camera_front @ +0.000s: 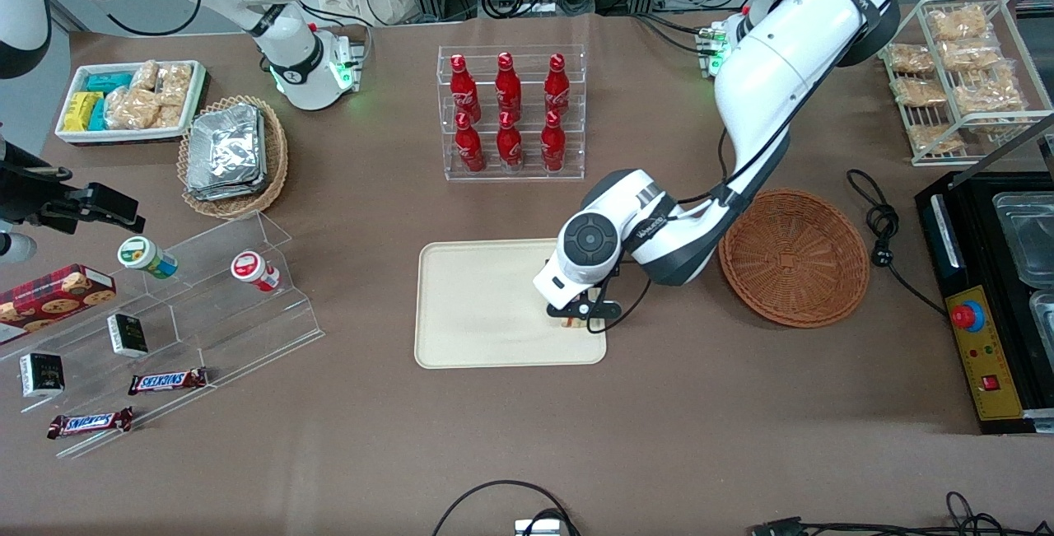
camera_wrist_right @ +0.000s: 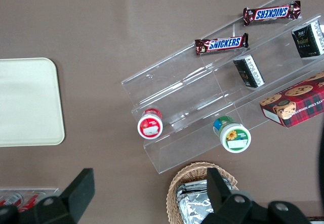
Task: Place sandwich from basket to tray
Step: 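Lift the sandwich and carry it with the left gripper over the beige tray, then lower the sandwich onto the tray and open the left gripper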
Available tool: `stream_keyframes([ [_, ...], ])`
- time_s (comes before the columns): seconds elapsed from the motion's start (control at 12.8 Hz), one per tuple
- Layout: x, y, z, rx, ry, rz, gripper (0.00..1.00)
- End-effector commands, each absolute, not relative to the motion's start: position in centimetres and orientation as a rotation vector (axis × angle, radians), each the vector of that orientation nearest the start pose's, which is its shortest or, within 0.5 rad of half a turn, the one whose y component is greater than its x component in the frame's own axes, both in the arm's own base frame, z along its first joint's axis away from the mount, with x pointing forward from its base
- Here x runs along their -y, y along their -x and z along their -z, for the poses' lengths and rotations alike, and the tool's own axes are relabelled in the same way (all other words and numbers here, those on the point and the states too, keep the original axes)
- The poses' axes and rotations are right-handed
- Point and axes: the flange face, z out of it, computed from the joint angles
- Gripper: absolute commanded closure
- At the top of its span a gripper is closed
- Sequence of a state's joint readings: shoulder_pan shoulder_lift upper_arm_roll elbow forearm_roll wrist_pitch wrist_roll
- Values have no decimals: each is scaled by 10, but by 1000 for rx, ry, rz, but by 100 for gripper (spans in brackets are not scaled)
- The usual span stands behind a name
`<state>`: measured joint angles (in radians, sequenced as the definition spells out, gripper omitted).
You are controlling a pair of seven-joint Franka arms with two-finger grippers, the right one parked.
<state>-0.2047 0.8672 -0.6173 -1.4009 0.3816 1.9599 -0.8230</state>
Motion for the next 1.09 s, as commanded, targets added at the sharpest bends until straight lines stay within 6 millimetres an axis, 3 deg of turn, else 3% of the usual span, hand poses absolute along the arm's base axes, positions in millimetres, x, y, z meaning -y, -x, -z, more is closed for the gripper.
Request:
stream_keyframes([
  [0.0,443,-562,-242,-20,3109,-278,52],
  [0.08,442,-564,-244,-20,3110,-270,21],
  [0.16,440,-566,-248,-23,3111,-265,0],
  [0.31,437,-571,-262,4,3122,-245,0],
  [0.62,421,-579,-350,27,3103,-75,0],
  [0.86,365,-590,-415,117,3029,-37,0],
  [0.94,358,-589,-434,130,3025,-8,0],
  [1.01,336,-593,-448,164,3017,10,0],
])
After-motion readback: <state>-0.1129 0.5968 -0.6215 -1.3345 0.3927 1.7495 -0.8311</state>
